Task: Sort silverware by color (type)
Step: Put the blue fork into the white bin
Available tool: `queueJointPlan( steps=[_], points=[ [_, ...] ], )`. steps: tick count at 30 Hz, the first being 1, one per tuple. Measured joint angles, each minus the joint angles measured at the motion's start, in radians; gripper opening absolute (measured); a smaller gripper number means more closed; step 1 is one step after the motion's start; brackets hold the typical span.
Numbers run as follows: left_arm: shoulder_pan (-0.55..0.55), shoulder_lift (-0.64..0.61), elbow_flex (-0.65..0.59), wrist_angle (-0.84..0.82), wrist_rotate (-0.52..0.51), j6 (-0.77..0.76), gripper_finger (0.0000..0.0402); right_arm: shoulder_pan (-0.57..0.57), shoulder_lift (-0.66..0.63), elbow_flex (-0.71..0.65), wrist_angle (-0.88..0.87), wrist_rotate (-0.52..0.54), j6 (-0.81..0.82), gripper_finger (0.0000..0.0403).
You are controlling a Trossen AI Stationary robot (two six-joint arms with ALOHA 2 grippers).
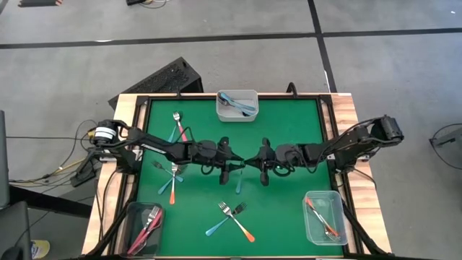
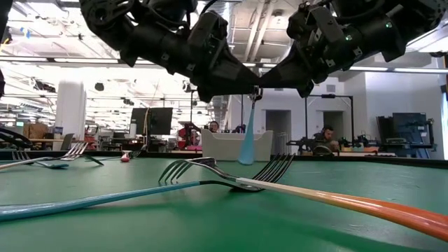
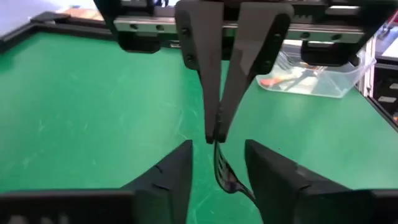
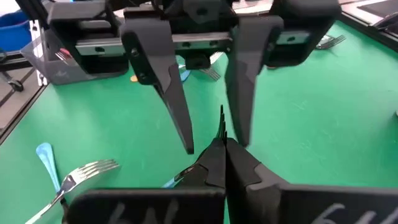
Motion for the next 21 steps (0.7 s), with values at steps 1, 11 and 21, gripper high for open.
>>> queueJointPlan(
  steps=[1,11,21],
  points=[
    [0.001,-0.001,0.0,-0.001,0.0,0.011,0.0115,0.0,0.0,0.0,-0.002,0.0,0.0,0.001],
    [0.018,-0.002,0.0,-0.042,0.053,-0.013,0.0003,-0.001,0.0,0.0,0.005,-0.001,0.006,0.002],
    [0.018,-0.034,-0.002,-0.056,-0.047,-0.012,0.0,0.013,-0.056,0.0,0.026,0.196,0.114,0.011]
  ],
)
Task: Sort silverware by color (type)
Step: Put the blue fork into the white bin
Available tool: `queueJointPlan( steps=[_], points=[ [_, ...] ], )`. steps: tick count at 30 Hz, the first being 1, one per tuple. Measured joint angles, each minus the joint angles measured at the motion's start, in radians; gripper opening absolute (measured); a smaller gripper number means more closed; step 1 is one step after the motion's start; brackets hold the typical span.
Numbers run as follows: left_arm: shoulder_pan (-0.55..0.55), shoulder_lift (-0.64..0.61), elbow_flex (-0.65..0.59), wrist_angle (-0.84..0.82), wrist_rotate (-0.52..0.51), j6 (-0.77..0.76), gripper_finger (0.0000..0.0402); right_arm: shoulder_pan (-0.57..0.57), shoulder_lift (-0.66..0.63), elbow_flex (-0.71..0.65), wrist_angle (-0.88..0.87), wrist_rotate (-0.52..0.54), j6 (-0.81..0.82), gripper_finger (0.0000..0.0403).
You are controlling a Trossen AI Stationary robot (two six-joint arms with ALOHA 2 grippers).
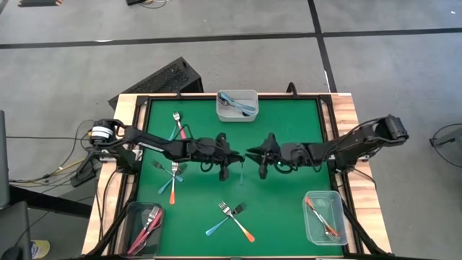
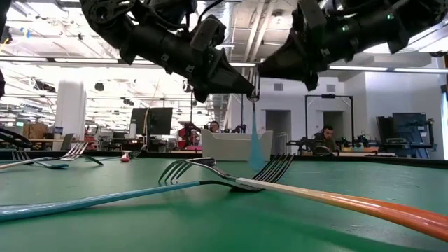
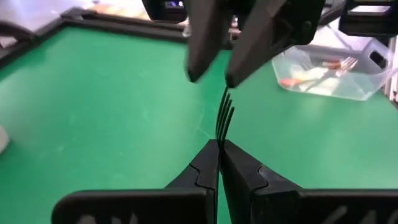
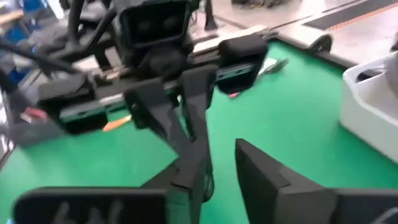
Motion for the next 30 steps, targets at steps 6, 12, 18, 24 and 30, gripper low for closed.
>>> queueJointPlan(
  steps=[6,12,18,24,30],
  points=[
    [-0.001,-0.076,-0.005,0.003,-0.046,0.009,0.0,0.027,-0.039,0.0,-0.012,0.011,0.041,0.0171],
    [-0.001,-0.129,-0.006,0.021,-0.063,0.033,0.0,0.044,0.038,0.0,0.004,0.001,0.078,0.0185],
    [-0.006,-0.13,-0.006,0.019,-0.064,0.031,0.0,0.042,0.106,0.001,0.12,-0.029,0.08,0.0166],
    [-0.02,-0.13,-0.006,0.011,-0.065,0.045,0.0,0.037,0.106,0.001,0.132,-0.033,0.079,0.0106],
    [-0.02,-0.129,-0.006,0.014,-0.067,0.045,0.0,0.027,0.106,0.0,0.143,-0.101,0.074,0.0018]
  ],
)
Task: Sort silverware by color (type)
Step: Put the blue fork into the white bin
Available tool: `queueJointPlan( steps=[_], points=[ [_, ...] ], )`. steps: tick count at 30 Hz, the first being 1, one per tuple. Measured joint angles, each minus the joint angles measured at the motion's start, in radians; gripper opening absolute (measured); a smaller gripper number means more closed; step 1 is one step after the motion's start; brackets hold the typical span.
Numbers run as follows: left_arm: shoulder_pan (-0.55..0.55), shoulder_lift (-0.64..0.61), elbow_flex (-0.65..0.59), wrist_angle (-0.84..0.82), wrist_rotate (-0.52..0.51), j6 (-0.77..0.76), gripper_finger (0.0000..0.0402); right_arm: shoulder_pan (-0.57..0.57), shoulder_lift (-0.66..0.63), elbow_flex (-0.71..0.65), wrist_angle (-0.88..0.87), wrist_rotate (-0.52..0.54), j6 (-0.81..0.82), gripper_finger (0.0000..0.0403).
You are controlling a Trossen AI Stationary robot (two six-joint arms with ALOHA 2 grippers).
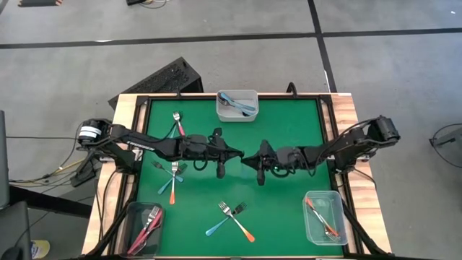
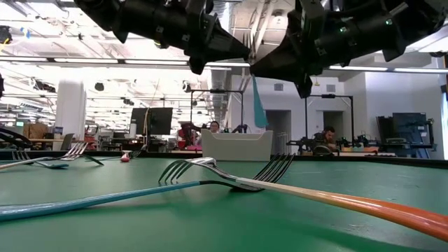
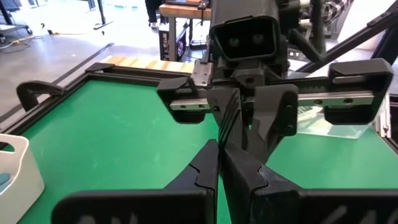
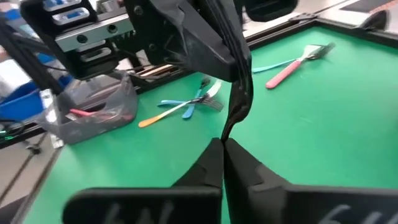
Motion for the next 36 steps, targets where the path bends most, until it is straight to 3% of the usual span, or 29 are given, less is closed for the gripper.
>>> queueJointPlan(
  steps=[9,14,19,22,28,36],
  points=[
    [-0.001,0.0,0.0,0.004,-0.015,-0.017,0.0001,-0.024,0.0,0.0,0.008,-0.034,-0.001,0.0007],
    [0.0,-0.007,0.0,-0.075,-0.104,-0.022,0.0025,-0.066,-0.007,0.0,-0.037,-0.037,-0.007,0.0006],
    [0.0,-0.045,0.0,-0.238,-0.264,-0.042,0.0061,-0.132,-0.035,0.033,-0.184,-0.037,-0.035,0.0006],
    [0.0,-0.076,0.0,-0.369,-0.334,-0.064,0.0081,-0.187,-0.049,0.107,-0.324,-0.037,-0.111,0.0006],
    [-0.005,-0.108,0.0,-0.552,-0.347,-0.129,0.0099,-0.32,-0.052,0.333,-0.628,-0.036,-0.344,0.0006],
    [-0.042,-0.108,0.0,-0.581,-0.397,-0.157,0.01,-0.464,0.003,0.489,-0.647,-0.042,-0.681,0.0006]
  ],
)
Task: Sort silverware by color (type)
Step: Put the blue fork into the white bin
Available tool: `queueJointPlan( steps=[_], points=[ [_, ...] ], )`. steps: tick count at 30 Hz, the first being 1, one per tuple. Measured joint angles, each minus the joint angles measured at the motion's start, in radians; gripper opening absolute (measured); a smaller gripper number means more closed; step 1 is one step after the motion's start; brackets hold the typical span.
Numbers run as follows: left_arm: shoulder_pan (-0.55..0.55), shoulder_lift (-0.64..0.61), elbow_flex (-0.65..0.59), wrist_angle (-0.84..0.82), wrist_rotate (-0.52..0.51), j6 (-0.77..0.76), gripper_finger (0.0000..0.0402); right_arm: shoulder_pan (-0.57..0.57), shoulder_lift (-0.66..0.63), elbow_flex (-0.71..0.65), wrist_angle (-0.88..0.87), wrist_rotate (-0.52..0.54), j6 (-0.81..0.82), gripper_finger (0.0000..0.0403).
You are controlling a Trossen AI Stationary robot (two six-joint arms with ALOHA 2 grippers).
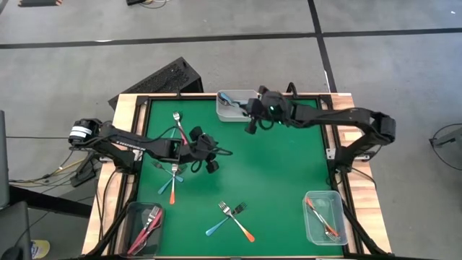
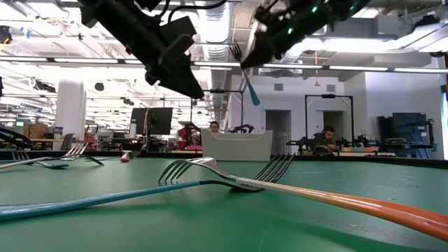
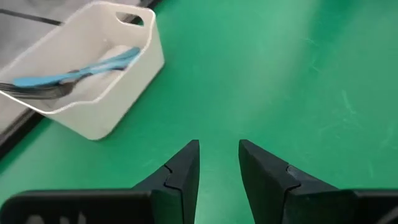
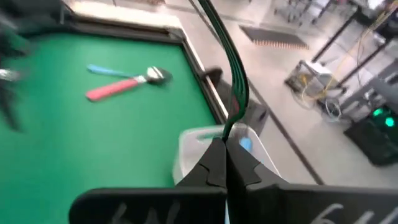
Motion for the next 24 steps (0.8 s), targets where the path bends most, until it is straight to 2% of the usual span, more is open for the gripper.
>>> queueJointPlan(
  steps=[4,15,18,24],
  points=[
    [-0.006,0.0,0.0,0.002,-0.03,0.0,0.01,-0.076,0.094,0.028,0.015,-0.068,-0.004,0.0006],
    [-0.02,0.0,0.0,-0.057,-0.01,-0.08,0.01,-0.137,0.279,0.104,0.008,-0.07,0.02,0.0024],
    [-0.023,0.0,0.0,-0.059,-0.003,-0.089,0.01,-0.147,0.302,0.109,-0.003,-0.07,0.075,0.0043],
    [-0.025,0.0,0.0,-0.064,0.0,-0.098,0.01,-0.156,0.306,0.112,-0.027,-0.064,0.084,0.0102]
  ],
)
